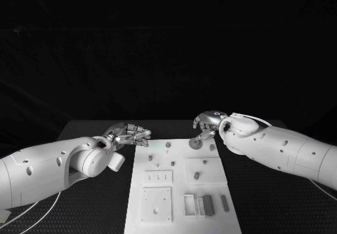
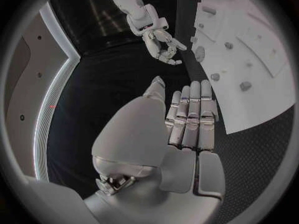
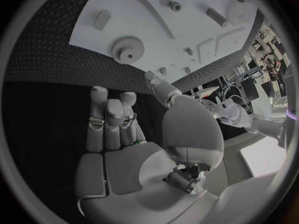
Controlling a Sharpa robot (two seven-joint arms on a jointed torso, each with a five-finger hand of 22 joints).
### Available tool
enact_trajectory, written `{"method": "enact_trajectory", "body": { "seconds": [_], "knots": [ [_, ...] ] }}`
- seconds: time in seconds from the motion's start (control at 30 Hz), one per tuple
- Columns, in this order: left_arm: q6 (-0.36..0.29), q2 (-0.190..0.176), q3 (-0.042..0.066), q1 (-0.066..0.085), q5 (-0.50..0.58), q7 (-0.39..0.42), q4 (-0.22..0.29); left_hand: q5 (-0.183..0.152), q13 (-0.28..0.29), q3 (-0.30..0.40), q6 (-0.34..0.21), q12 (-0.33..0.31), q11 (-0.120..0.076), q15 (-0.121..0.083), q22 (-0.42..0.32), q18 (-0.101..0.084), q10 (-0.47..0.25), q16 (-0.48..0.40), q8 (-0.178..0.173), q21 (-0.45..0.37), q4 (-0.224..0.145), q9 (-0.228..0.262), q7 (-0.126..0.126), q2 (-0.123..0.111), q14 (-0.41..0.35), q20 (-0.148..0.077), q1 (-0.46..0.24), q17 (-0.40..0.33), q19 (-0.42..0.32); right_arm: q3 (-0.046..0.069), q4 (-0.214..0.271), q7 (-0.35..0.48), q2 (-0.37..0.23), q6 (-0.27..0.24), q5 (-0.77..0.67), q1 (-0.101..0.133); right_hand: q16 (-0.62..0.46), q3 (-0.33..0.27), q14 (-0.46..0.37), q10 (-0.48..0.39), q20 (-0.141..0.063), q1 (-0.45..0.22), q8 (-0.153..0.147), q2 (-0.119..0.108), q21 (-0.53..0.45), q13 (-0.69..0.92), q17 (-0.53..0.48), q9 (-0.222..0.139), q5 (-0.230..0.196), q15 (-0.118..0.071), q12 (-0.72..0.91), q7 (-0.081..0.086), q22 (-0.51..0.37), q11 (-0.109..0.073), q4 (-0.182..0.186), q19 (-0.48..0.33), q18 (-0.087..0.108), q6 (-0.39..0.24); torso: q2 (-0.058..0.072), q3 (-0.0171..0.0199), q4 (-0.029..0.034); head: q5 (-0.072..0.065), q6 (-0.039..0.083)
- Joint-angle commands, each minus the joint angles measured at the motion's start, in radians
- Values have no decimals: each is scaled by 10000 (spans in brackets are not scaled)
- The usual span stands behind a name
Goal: Assemble the parts on the task board
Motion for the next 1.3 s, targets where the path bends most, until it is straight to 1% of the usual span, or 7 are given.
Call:
{"method": "enact_trajectory", "body": {
  "seconds": [0.03, 0.27, 0.4, 0.63, 1.07, 1.17, 1.3],
  "knots": [
    [267, 30, 7, 24, -69, 151, -7, 21, 13, 63, 28, 26, 1, -27, 2, 103, 67, -51, -56, -47, 5, -15, 6, -36, 67, 12, -107, 12, 77, -12, -243, 216, 103, 783, 100, -85, 156, -12, -51, 25, -76, -57, -60, -47, 107, 170, 70, -39, -8, 49, 249, 54, 225, 81, 89, -5, 207, -41, 10, -18, 36, 0, -31],
    [254, 31, 6, 24, -119, 127, -12, 21, 13, 68, 24, 20, 3, -28, 3, 104, 65, -57, -61, -50, 4, -19, 11, -44, 69, 11, -122, 19, 78, -58, -585, 267, 297, 1120, 34, -236, 405, -6, -78, -29, -117, -118, -35, 3, 302, 383, 168, -69, -10, 95, 652, 101, 219, 128, 166, -12, 207, 34, 10, -27, 11, 73, -78],
    [261, 44, 6, 24, -123, 127, -23, 21, 14, 70, 22, 17, 4, -28, 3, 103, 63, -61, -64, -51, 4, -20, 12, -49, 70, 11, -132, 22, 79, -88, -706, 296, 362, 1273, -5, -294, 480, -13, -82, -42, -133, -124, -9, 42, 366, 430, 190, -72, -10, 99, 771, 99, 217, 129, 161, -15, 207, 90, 9, -23, 18, 30, -105],
    [281, 48, 6, 24, -124, 122, -14, 21, 14, 78, 17, 11, 5, -28, 4, 104, 60, -67, -69, -54, 2, -23, 16, -56, 72, 10, -145, 30, 79, -99, -962, 296, 507, 1009, -89, -338, 540, -20, -93, -66, -143, -148, 15, 116, 422, 452, 202, -76, -10, 92, 859, 90, 213, 120, 168, -25, 207, 143, 3, -30, 18, 39, -139],
    [360, 40, 7, 24, -131, 54, 4, 21, 14, 88, 15, 4, 7, -28, 4, 103, 59, -77, -73, -60, 1, -26, 18, -63, 71, 10, -157, 38, 78, -111, -1376, 356, 809, 994, -65, -422, 606, -38, -97, -83, -158, -249, 17, 284, 495, 452, 201, -97, -10, 94, 957, 94, 205, 124, 239, -29, 207, 164, 12, -27, 26, 60, -193],
    [360, 41, 8, 25, -165, 29, 11, 20, 15, 90, 14, 3, 7, -28, 4, 103, 59, -79, -74, -61, 2, -27, 18, -65, 71, 10, -161, 40, 77, -112, -1509, 341, 899, 1065, -7, -464, 618, -40, -103, -93, -161, -279, 12, 363, 510, 445, 196, -106, -10, 95, 979, 95, 201, 125, 261, -40, 207, 161, 13, -31, 28, 96, -236],
    [354, 19, 8, 25, -172, 9, 32, 21, 16, 100, 13, 1, 7, -28, 5, 103, 59, -84, -75, -63, 1, -28, 18, -57, 71, 10, -163, 44, 77, -122, -1569, 326, 956, 1181, 0, -532, 633, -33, -124, -119, -159, -391, 5, 723, 528, 424, 183, -123, -11, 99, 1008, 96, 196, 127, 368, -72, 207, 160, 13, -32, 25, 97, -254]
  ]
}}
